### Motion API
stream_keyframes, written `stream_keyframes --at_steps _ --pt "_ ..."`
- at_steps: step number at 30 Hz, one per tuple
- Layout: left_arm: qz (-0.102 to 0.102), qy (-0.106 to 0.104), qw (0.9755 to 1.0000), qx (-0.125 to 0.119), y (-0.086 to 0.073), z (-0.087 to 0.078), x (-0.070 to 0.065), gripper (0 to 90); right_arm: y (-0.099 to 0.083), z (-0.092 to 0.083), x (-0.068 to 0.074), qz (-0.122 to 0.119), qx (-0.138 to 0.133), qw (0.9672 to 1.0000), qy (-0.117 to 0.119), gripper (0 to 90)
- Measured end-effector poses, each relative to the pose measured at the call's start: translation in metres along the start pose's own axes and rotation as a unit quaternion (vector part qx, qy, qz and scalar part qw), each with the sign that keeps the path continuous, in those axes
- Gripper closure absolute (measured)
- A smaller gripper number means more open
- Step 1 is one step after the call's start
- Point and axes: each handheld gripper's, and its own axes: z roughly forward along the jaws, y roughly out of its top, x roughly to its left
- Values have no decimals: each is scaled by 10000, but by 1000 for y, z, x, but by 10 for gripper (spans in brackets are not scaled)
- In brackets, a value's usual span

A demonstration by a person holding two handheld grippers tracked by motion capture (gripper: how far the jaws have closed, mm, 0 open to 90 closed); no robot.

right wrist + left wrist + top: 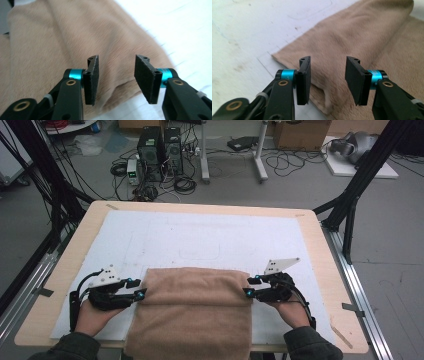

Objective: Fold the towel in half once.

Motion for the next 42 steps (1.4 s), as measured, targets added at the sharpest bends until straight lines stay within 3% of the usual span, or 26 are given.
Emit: stream_keyframes --at_steps 4,7,11,14,16,18,20,25,31,42 --pt "-143 119 9997 138 9 16 14 519 11 7 -10 57 94 9999 -95 512" --pt "-270 176 9989 328 9 32 23 511 16 24 -23 326 183 9993 -75 485" --pt "-384 166 9968 680 6 52 31 508 15 48 -32 454 482 9978 -24 450" --pt "-592 43 9945 859 1 64 38 529 12 60 -37 518 671 9964 76 538" --pt "-568 50 9951 814 1 65 38 561 11 62 -37 484 632 9967 125 623" --pt "-476 -44 9955 824 1 65 35 649 12 62 -35 334 634 9970 293 757" --pt "-415 -69 9957 830 2 65 31 753 14 62 -31 148 653 9973 286 798" --pt "-394 -89 9969 672 5 58 30 811 16 55 -30 176 443 9982 355 814" --pt "-665 -108 9975 234 10 43 35 814 23 43 -29 97 248 9995 178 814" --pt "-484 18 9988 -73 16 27 31 821 39 20 -21 -78 -48 9998 199 817"
